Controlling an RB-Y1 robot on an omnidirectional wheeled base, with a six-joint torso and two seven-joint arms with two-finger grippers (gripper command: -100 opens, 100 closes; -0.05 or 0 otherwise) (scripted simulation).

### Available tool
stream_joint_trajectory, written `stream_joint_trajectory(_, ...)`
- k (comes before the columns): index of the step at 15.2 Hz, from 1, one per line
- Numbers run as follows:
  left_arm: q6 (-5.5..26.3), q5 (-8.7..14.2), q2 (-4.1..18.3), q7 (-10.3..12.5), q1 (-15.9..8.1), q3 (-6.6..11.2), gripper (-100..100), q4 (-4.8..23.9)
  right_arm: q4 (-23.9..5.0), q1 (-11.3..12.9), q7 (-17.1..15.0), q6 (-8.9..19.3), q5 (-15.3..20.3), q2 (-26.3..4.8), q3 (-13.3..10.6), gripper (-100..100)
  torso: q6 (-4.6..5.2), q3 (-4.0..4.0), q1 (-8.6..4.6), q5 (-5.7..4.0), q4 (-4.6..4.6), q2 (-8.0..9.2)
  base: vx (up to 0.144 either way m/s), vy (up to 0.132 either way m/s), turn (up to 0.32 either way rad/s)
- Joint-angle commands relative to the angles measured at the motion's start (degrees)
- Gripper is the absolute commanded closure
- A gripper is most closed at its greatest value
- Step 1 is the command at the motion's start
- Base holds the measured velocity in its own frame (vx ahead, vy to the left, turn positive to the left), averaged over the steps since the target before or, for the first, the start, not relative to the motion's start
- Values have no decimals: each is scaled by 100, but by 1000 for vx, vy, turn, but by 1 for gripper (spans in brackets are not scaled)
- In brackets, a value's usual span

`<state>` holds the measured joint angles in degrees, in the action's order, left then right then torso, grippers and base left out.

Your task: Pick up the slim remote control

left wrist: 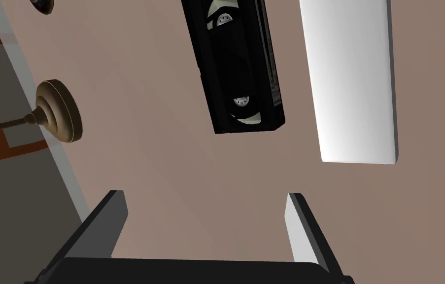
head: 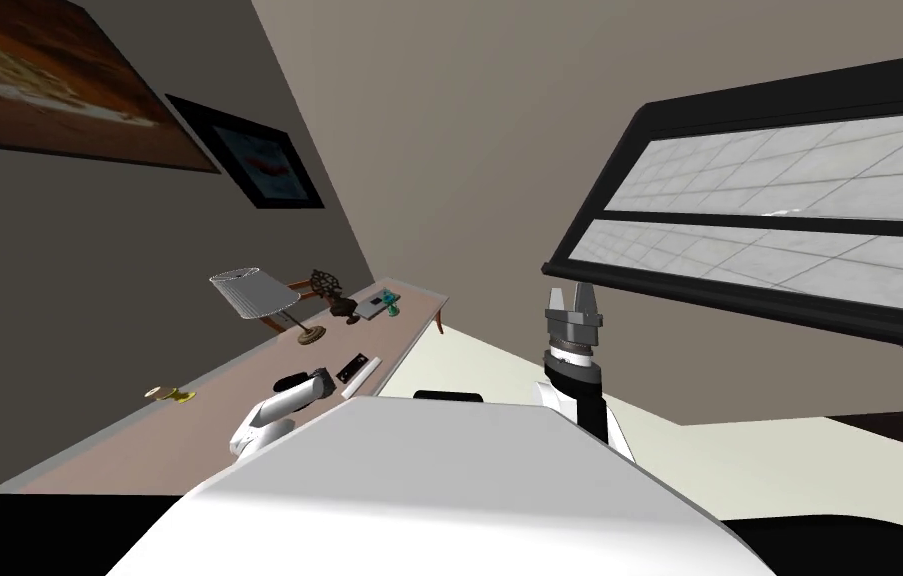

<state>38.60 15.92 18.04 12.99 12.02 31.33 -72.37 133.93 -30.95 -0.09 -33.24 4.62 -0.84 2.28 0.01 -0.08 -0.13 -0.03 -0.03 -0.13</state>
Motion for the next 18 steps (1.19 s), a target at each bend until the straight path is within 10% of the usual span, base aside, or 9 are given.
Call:
stream_joint_trajectory(1, 85, 30, 16, 15, -39, 38, -100, 158, 0, 0, 0, 0, 0, 0, 0, 0, 0, 0, 0, 0, 0, 0, 37, 3, -80)
stream_joint_trajectory(18, 1827, 420, -116, 368, -351, 806, -100, 1832, 0, 0, 0, 0, 0, -1, 1, 0, 1, -5, 25, 6, -2, -10, 62, 30, -164)
